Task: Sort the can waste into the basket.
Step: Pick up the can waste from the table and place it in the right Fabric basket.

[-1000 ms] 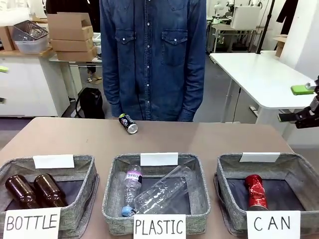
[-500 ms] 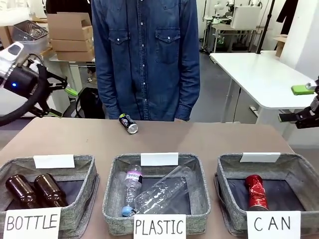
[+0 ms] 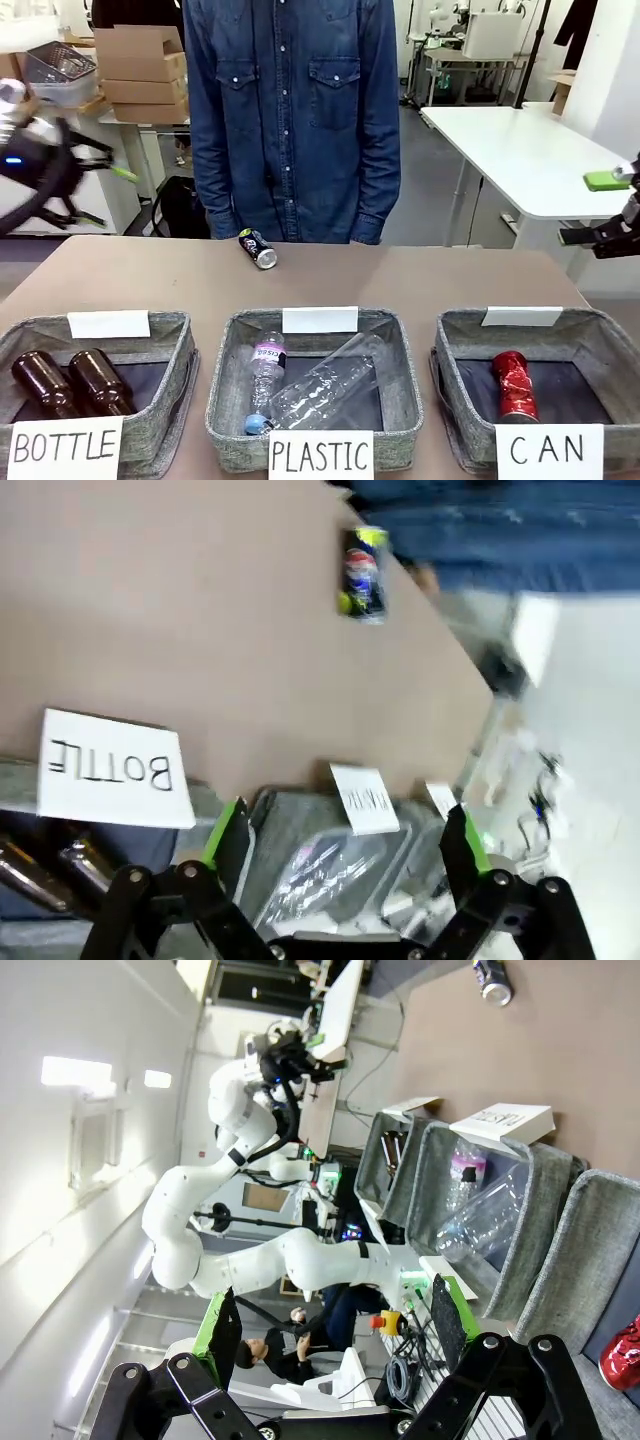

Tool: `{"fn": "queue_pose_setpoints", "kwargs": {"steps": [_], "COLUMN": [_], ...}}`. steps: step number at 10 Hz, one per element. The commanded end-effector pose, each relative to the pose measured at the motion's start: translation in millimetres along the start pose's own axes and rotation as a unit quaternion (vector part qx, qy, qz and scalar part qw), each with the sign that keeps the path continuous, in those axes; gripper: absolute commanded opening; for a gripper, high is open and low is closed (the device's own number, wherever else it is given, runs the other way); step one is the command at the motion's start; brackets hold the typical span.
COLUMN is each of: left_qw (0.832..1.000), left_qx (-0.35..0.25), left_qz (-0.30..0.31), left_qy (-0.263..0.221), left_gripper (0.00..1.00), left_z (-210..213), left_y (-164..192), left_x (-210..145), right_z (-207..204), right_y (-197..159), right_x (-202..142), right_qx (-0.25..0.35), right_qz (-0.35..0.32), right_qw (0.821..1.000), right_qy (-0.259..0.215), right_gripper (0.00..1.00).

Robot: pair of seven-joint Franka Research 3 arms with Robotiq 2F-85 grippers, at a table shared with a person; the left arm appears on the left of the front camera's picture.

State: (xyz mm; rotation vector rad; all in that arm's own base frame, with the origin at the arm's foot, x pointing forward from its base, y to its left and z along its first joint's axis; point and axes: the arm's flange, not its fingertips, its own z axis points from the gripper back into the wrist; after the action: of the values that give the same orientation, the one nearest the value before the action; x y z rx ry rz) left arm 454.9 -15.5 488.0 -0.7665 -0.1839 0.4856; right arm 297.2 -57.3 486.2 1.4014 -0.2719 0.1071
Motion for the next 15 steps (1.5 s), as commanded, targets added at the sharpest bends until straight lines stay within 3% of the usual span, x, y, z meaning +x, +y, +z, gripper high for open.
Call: {"fn": "queue_pose_setpoints", "kwargs": {"steps": [1,4,6,8,10,15], "left_qw": [0.993,0.979,0.965,0.968,0.968,0.959], "left_qx": [0.107,0.199,0.248,0.239,0.219,0.260], "left_qz": [0.040,0.053,0.062,0.054,0.070,0.028], "left_qy": [0.010,-0.004,-0.049,-0.053,-0.105,-0.106], "left_gripper": [1.00,1.00,1.00,1.00,1.00,1.00], "left_z": [-57.9,-141.9,-198.7,-234.8,-274.3,-323.0], "left_y": [-55.3,-96.2,-107.3,-123.9,-135.3,-136.6], "left_x": [-10.1,-11.8,-17.8,-15.2,-5.5,27.2], "right_z": [2.3,2.3,2.3,2.3,2.3,2.3], "right_y": [1.2,1.2,1.2,1.2,1.2,1.2], "right_x": [0.2,0.2,0.2,0.2,0.2,0.2], "right_qx": [-0.001,-0.001,-0.001,-0.001,-0.001,-0.001], "right_qz": [0.009,0.009,0.009,0.009,0.009,0.009], "right_qw": [1.000,1.000,1.000,1.000,1.000,1.000], "right_qy": [0.003,0.003,0.003,0.003,0.003,0.003], "right_gripper": [1.00,1.00,1.00,1.00,1.00,1.00]}}
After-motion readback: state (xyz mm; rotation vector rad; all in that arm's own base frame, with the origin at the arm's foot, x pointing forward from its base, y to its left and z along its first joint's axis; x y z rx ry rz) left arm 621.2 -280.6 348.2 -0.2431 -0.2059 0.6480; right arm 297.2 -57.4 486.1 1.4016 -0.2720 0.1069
